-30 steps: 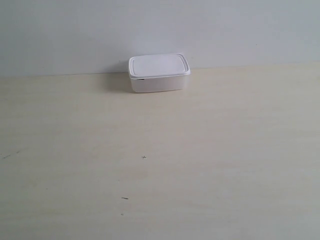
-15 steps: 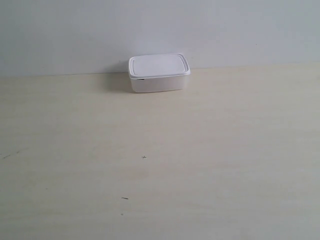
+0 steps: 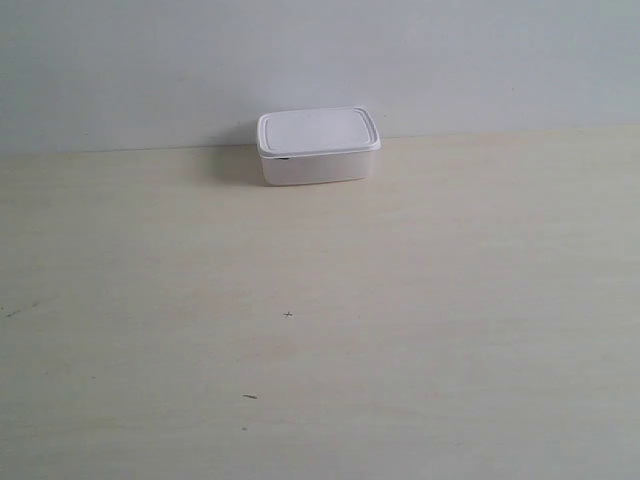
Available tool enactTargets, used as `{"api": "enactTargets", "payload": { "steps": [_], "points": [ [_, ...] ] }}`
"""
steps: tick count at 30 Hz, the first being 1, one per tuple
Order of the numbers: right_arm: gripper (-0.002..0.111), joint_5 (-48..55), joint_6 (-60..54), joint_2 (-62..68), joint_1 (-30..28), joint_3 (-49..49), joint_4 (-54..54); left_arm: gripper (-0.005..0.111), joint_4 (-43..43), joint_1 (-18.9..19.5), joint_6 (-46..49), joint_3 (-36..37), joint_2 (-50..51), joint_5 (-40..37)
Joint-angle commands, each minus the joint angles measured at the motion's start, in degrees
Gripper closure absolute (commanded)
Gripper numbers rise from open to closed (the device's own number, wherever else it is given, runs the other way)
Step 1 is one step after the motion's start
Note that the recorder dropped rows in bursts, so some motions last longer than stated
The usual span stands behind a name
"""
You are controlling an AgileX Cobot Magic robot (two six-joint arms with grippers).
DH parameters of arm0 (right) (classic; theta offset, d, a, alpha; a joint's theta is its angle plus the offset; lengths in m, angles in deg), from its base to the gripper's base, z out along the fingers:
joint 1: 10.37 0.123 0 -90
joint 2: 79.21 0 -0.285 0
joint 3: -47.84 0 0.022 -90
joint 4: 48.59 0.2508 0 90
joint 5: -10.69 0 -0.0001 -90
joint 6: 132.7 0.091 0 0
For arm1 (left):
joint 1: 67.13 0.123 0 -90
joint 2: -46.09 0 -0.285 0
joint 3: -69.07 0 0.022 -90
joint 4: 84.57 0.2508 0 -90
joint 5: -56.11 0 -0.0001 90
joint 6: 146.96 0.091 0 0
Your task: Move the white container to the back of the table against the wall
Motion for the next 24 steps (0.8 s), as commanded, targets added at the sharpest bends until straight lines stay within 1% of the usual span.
{"api": "enactTargets", "payload": {
  "steps": [1,8,13,24],
  "points": [
    [0.108,2.17,-0.32,-0.27,-0.08,0.23,-1.18,0.107,3.30,-0.28,-0.08,0.16,-0.40,-4.23],
    [0.108,2.28,-0.32,-0.27,-0.08,0.23,-1.17,0.107,3.30,-0.28,-0.08,0.16,-0.40,-5.68],
    [0.108,2.31,-0.32,-0.27,-0.08,0.23,-1.17,0.107,3.30,-0.28,-0.08,0.16,-0.40,-8.85],
    [0.108,2.30,-0.21,-0.27,-0.08,0.23,-1.17,0.107,3.30,-0.28,-0.08,0.16,-0.40,-8.85]
  ]
}}
